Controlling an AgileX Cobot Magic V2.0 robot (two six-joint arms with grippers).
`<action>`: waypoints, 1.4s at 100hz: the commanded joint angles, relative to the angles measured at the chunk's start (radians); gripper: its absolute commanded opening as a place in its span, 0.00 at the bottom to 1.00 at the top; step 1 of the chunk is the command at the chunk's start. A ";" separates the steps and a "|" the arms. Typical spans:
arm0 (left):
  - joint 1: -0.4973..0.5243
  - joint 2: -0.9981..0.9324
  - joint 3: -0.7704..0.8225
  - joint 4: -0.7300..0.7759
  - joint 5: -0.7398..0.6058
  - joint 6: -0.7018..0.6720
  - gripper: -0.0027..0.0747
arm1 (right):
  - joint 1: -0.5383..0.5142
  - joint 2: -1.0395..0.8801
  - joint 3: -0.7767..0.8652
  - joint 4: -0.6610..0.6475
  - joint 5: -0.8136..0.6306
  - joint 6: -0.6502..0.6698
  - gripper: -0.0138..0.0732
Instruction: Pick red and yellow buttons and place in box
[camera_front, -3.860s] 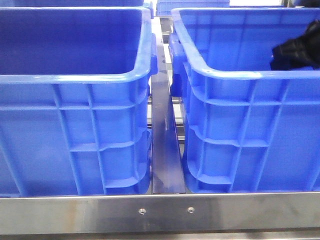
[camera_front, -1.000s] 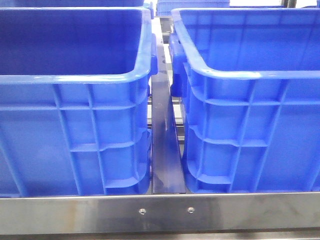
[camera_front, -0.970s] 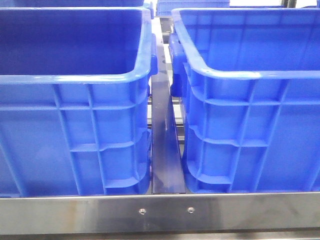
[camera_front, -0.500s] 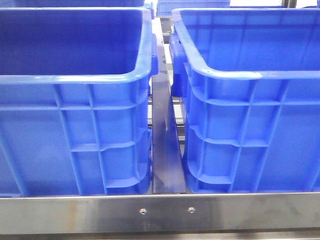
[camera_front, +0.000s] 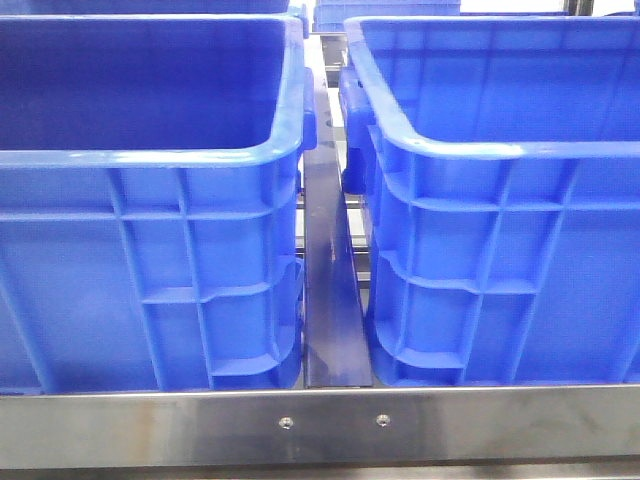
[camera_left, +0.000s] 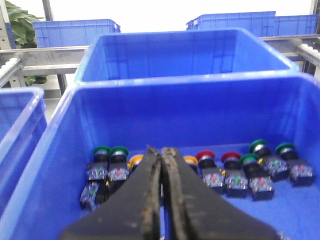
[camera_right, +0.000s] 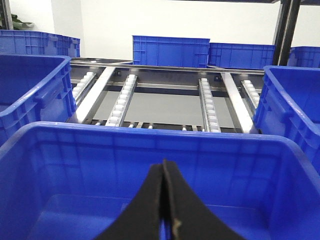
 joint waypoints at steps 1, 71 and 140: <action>0.015 -0.033 0.031 0.009 -0.093 -0.005 0.01 | -0.004 -0.006 -0.026 0.098 0.032 0.002 0.08; 0.073 -0.220 0.367 0.018 -0.305 -0.005 0.01 | -0.004 -0.006 -0.026 0.098 0.032 0.002 0.08; 0.073 -0.220 0.425 0.015 -0.368 -0.005 0.01 | -0.004 -0.006 -0.026 0.098 0.032 0.002 0.08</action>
